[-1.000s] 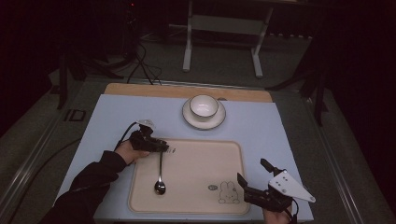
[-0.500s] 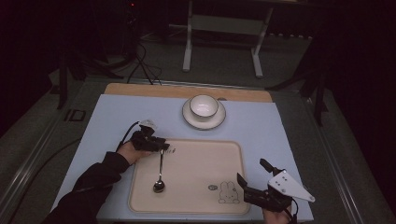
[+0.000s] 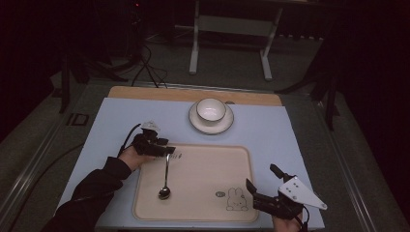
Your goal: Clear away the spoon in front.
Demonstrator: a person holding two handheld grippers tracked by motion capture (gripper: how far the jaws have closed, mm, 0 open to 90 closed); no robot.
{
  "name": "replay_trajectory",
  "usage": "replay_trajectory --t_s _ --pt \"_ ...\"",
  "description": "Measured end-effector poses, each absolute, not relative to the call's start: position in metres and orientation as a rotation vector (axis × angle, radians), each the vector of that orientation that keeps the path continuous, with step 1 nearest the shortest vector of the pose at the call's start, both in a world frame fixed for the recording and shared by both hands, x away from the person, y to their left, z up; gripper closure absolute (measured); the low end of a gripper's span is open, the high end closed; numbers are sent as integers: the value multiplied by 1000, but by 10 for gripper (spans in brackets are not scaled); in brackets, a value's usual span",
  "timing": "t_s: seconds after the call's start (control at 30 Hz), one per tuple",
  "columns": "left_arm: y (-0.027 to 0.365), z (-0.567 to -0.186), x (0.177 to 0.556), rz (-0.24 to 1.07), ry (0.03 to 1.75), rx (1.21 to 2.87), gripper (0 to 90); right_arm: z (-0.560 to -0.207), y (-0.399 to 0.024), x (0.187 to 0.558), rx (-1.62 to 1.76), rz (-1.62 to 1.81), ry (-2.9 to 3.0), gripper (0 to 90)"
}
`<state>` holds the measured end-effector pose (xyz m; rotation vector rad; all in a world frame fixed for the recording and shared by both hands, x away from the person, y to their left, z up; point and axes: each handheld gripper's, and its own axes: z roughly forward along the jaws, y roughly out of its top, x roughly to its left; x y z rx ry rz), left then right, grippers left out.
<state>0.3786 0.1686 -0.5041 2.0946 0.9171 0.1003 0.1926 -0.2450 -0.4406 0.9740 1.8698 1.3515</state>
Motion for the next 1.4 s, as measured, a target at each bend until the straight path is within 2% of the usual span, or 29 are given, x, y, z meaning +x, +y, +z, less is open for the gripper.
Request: replay_trajectory --t_s 0.2,0.4,0.53,0.63,0.73,1.03,1.4 --pt "169 -492 374 121 915 2100 281 -441 -244 193 972 1348 1872 116" --pt "168 -475 362 141 880 2082 251 -441 -244 193 971 1349 1874 116" --pt "170 -465 355 77 825 2057 109 -441 -243 193 973 1351 1873 116" --pt "173 -460 349 79 835 2017 91 -441 -243 193 971 1350 1874 116" --pt "177 -457 343 55 826 1984 11 -441 -243 193 970 1350 1874 116" --pt "188 -444 320 144 773 1931 11 -441 -243 193 972 1347 1874 116" --pt "201 -445 296 133 730 1870 11 -441 -242 193 968 1345 1876 116"
